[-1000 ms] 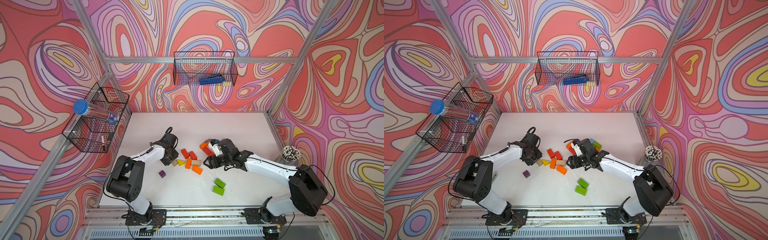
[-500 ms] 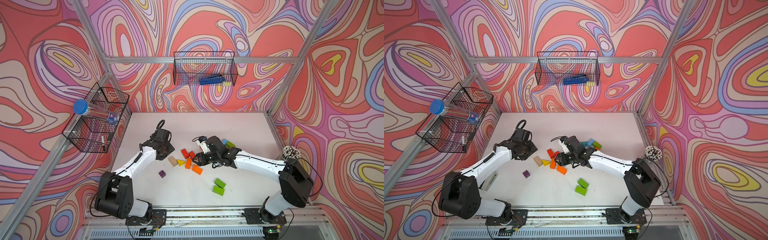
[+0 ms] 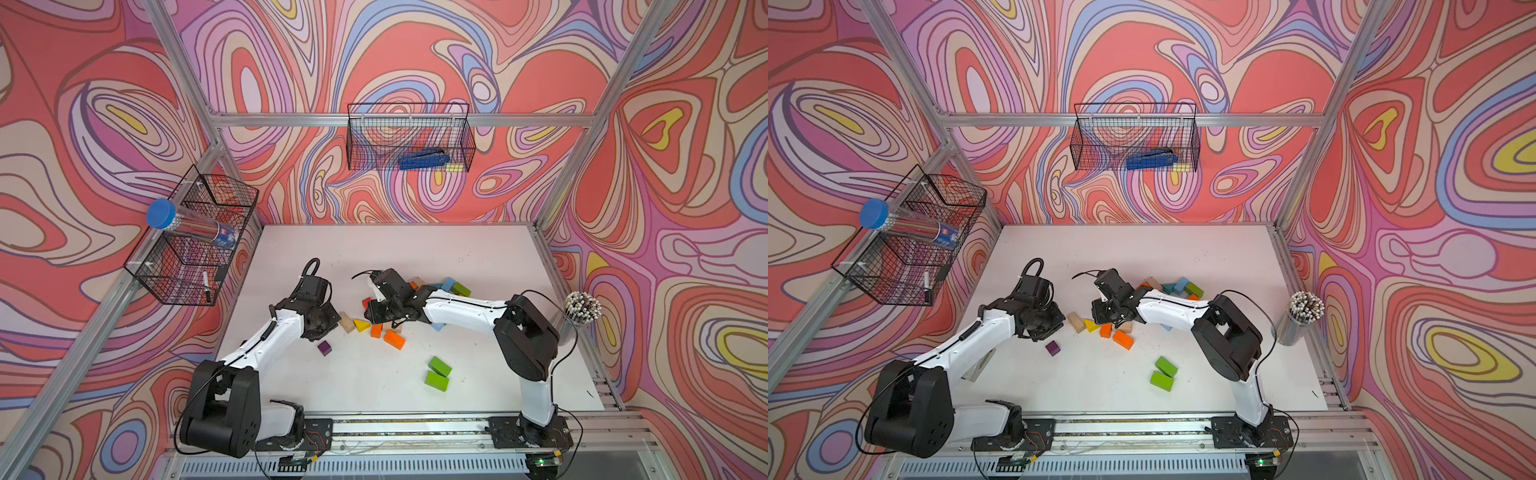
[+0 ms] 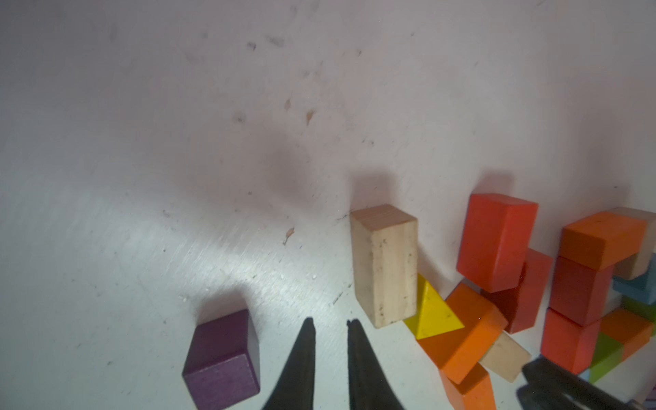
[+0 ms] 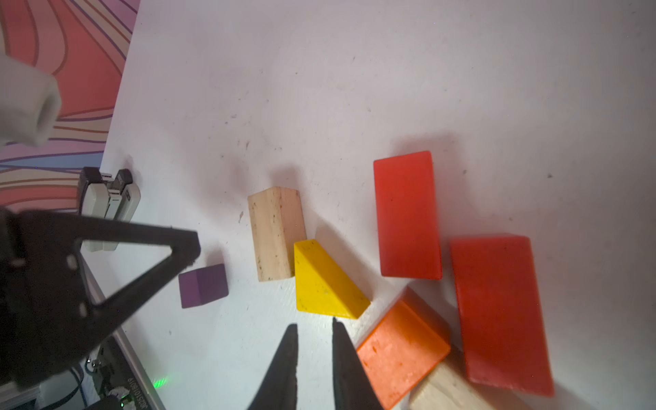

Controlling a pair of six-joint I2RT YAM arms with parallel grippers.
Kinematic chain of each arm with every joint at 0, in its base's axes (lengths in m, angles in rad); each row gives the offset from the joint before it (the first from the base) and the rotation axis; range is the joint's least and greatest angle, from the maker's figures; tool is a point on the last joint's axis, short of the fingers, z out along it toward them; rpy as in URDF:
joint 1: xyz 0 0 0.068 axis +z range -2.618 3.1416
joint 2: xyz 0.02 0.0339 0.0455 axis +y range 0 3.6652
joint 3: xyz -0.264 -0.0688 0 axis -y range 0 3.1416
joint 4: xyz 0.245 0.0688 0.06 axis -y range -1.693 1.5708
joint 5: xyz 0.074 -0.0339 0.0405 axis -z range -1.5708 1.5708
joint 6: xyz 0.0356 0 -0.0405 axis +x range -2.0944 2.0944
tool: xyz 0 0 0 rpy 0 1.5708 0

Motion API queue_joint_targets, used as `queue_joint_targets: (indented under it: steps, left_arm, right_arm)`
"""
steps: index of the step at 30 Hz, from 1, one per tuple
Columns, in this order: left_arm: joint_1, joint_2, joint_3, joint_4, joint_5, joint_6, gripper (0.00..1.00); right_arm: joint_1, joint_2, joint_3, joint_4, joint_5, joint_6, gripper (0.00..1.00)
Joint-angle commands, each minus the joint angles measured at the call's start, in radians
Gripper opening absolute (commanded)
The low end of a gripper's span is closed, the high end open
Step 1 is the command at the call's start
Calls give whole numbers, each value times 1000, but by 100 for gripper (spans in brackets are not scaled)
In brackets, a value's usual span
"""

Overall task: Assemble a heart with building blocks
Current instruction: Adjust the building block at the center of the board.

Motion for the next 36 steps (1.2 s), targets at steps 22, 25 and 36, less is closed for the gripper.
queue_joint_targets:
  steps: [22, 25, 36]
  left_arm:
    - [-1, 119, -96, 212, 150, -17, 7]
    - [-1, 127, -96, 222, 144, -19, 6]
    - [-3, 144, -95, 254, 154, -32, 6]
  right_arm:
    - [3, 201, 195, -77, -25, -15, 12]
    - [3, 207, 199, -74, -39, -16, 12]
    - [5, 218, 201, -49, -80, -24, 11]
